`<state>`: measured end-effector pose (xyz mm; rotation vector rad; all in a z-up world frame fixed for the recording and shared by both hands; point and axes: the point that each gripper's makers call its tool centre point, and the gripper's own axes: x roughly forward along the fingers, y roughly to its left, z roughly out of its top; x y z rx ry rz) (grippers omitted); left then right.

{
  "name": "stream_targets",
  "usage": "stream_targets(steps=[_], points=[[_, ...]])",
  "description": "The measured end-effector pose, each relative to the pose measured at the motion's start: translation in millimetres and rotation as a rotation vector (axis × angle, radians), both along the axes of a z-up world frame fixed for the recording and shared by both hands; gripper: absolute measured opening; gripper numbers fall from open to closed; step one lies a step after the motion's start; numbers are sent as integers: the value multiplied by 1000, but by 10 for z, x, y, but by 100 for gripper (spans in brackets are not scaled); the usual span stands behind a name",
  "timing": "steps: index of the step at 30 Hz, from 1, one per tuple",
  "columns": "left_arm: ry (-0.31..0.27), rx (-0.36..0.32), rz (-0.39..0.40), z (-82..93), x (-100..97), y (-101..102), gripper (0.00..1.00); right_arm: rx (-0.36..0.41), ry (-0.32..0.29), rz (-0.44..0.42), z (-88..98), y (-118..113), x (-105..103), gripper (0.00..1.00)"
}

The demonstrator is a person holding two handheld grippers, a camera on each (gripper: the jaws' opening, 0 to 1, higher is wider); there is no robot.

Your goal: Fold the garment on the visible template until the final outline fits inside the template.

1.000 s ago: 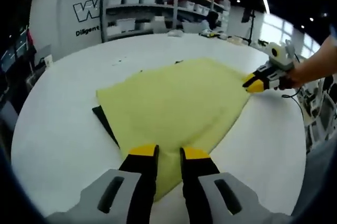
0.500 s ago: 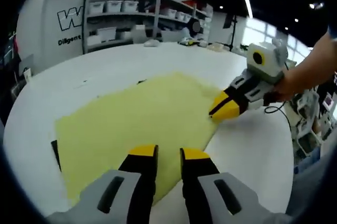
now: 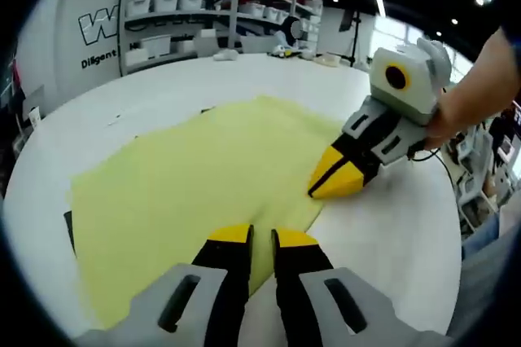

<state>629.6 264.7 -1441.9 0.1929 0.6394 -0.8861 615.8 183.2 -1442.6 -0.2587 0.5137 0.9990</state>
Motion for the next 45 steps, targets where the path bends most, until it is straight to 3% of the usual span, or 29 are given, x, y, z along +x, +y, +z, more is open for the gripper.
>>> stream_targets(steps=[17, 27, 31, 34, 36, 40, 43, 45], points=[[-1, -15, 197, 13, 36, 923, 11, 12, 17, -178, 6, -886, -94, 0], [4, 7, 250, 19, 79, 1137, 8, 4, 38, -267, 10, -1242, -132, 0], [17, 16, 271, 62, 84, 1202, 8, -25, 54, -263, 44, -1265, -183, 1], [-5, -40, 292, 215, 172, 1181, 17, -15, 36, -275, 129, -1247, -102, 5], [-12, -42, 291, 243, 222, 1165, 23, -1, 20, -296, 183, -1231, 4, 8], [-4, -13, 286, 169, 329, 1133, 27, 5, 7, -321, 198, -1164, 193, 14], [30, 41, 278, 9, 313, 1144, 28, -3, 2, -319, 158, -1071, 292, 16], [-13, 56, 268, 35, 321, 1134, 29, -10, 4, -312, 115, -1028, 293, 18]])
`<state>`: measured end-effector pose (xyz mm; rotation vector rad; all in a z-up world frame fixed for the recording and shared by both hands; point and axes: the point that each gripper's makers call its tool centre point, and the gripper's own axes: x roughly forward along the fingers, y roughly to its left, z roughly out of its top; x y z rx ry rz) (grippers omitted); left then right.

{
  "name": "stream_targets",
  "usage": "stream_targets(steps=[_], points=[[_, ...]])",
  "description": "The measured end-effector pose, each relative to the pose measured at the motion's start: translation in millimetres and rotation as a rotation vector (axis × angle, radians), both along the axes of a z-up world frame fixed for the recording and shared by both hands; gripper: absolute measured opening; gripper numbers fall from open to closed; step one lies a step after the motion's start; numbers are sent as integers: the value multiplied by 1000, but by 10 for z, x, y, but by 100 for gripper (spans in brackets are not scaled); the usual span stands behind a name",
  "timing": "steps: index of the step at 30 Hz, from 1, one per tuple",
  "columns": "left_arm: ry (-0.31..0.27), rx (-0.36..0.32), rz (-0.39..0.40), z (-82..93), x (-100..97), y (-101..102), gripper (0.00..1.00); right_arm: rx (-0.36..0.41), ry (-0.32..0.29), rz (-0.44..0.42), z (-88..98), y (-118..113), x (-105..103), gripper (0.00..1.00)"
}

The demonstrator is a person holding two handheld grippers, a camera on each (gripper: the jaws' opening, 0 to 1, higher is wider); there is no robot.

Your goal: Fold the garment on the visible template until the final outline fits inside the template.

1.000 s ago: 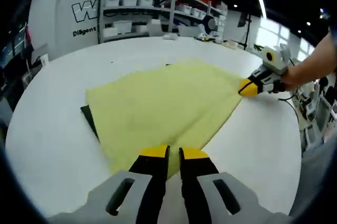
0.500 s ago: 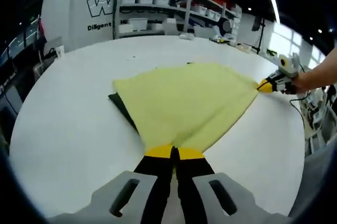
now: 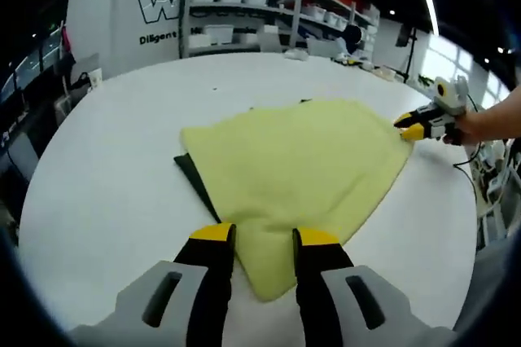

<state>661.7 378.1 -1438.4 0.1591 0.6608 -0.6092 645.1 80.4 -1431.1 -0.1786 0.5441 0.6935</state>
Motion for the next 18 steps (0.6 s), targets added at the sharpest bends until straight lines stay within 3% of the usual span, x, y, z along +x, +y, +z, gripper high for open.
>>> stream_targets(steps=[3, 5, 10, 12, 15, 17, 18], points=[[6, 0, 7, 0, -17, 17, 29, -20, 18, -5, -119, -17, -51, 22], [5, -3, 13, 3, -21, 28, 29, 5, 6, -21, -87, -36, -48, 22], [13, 7, 45, 19, -67, 111, 31, -16, 8, -25, -88, -136, -78, 22], [-23, 27, 19, 67, -57, 83, 29, -30, 22, -29, -86, -155, -85, 26], [-21, 3, 35, 76, 4, 46, 35, -37, 9, -30, -73, -162, -80, 30], [35, -3, 58, -43, 2, 52, 42, -36, -3, -34, -46, -136, -69, 30], [17, -27, 63, -6, 24, 53, 42, -35, -8, -28, -41, -100, -67, 30]])
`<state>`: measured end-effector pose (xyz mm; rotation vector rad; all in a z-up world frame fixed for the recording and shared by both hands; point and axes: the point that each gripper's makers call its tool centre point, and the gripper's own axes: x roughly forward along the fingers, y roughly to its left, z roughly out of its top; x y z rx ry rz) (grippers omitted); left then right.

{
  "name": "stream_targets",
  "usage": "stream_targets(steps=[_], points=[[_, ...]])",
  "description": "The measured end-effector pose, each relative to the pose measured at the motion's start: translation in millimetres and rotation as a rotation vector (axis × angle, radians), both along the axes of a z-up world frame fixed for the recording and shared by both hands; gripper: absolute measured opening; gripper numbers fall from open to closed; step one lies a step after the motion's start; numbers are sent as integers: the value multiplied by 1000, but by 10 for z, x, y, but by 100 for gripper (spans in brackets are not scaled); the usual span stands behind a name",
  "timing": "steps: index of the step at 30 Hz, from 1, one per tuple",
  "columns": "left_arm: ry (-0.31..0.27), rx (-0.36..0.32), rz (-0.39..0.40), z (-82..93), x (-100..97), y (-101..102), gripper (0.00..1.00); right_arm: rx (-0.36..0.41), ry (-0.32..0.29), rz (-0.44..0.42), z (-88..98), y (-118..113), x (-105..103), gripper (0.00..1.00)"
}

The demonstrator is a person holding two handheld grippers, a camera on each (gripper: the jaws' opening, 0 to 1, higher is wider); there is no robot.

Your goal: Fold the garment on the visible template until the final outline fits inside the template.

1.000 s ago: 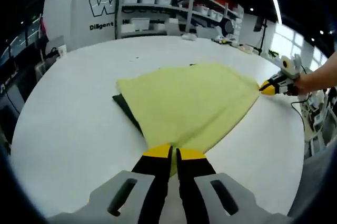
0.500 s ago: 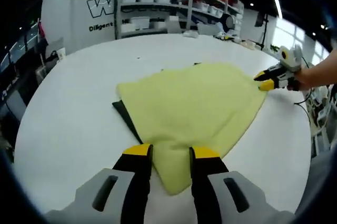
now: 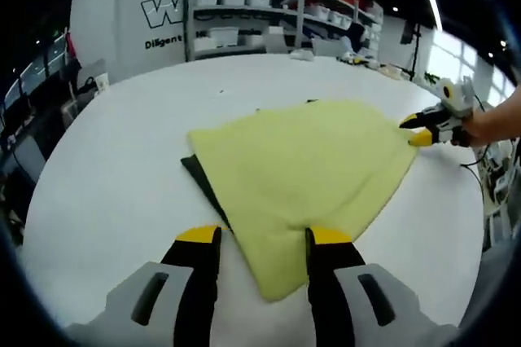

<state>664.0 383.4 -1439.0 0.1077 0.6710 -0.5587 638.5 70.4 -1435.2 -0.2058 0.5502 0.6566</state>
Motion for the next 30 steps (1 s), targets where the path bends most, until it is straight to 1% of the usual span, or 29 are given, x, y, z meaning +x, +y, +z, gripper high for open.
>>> stream_targets(steps=[2, 3, 4, 5, 6, 7, 12, 19, 22, 24, 26, 28, 30], points=[[0, 6, -2, 6, 26, -13, 40, -11, -2, 16, -23, 54, 2, 31], [4, 0, -6, 11, 24, -29, 37, -12, 4, 22, -45, 72, -4, 32], [0, 9, -25, 3, 31, -45, 35, -15, 12, 27, -81, 78, -16, 33], [-3, 10, -28, 4, 41, -47, 34, -5, -12, 17, -59, 64, 7, 32], [0, 2, -25, 11, 58, -58, 33, 6, 1, 3, -66, 46, -4, 31], [-1, 1, -23, 13, 68, -57, 32, -9, -4, 5, -61, 30, 10, 30], [2, -10, -11, 24, 146, -46, 31, -16, 4, 7, -62, 15, 37, 32], [0, -13, 6, 1, 65, -33, 28, -23, 8, 17, -58, 10, 37, 32], [5, -16, 12, 3, 57, -22, 28, -26, 15, 18, -65, 6, 49, 32], [12, -11, 21, 4, 27, 3, 27, -42, 29, 18, -65, -2, 43, 33], [21, -15, 25, 8, -16, 10, 26, -34, 22, 8, -11, -4, 41, 34], [21, -5, 27, 22, -76, 33, 25, -19, 19, -2, 50, 2, 9, 36], [6, -22, 44, 100, -136, 51, 28, -7, 12, -8, 117, 19, -50, 39]])
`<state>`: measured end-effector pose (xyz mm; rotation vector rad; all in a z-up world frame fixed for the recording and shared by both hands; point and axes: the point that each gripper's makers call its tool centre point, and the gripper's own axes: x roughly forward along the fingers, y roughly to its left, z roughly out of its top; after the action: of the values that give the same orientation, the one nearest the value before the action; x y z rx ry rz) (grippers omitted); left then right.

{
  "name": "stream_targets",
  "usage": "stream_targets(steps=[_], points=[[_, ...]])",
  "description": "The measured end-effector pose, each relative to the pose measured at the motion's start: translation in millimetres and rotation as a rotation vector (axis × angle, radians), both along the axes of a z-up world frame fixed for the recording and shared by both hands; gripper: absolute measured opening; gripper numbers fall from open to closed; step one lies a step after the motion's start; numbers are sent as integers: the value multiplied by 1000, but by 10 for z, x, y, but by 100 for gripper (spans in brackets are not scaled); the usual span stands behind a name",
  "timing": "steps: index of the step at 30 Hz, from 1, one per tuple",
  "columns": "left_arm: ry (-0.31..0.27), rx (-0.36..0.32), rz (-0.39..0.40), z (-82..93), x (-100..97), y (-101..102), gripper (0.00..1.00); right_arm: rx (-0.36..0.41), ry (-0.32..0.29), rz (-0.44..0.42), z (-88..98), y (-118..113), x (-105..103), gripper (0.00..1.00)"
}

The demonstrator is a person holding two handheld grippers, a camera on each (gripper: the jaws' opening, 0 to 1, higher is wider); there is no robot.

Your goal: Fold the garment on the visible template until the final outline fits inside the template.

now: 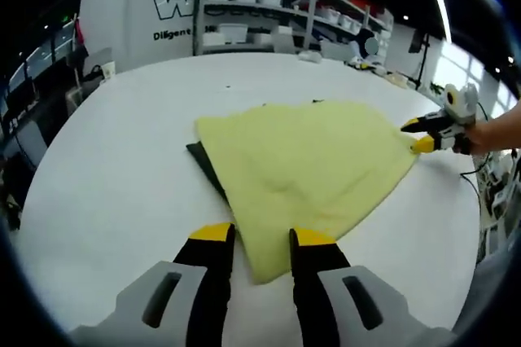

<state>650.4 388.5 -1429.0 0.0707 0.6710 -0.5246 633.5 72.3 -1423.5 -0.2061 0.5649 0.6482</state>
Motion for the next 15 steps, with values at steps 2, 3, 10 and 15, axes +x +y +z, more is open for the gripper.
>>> stream_targets(steps=[2, 3, 10, 15], points=[[-23, -23, 11, 91, -62, -4, 33, 32, -9, -29, 85, 2, -62, 42], [-37, -26, 10, 149, -141, 0, 35, 44, -12, -41, 111, 2, -87, 44], [-105, -44, -32, 347, -643, -55, 52, 107, -9, -114, 288, 18, -414, 54], [-134, -72, -29, 435, -920, -86, 64, 145, -26, -130, 451, 129, -640, 63]])
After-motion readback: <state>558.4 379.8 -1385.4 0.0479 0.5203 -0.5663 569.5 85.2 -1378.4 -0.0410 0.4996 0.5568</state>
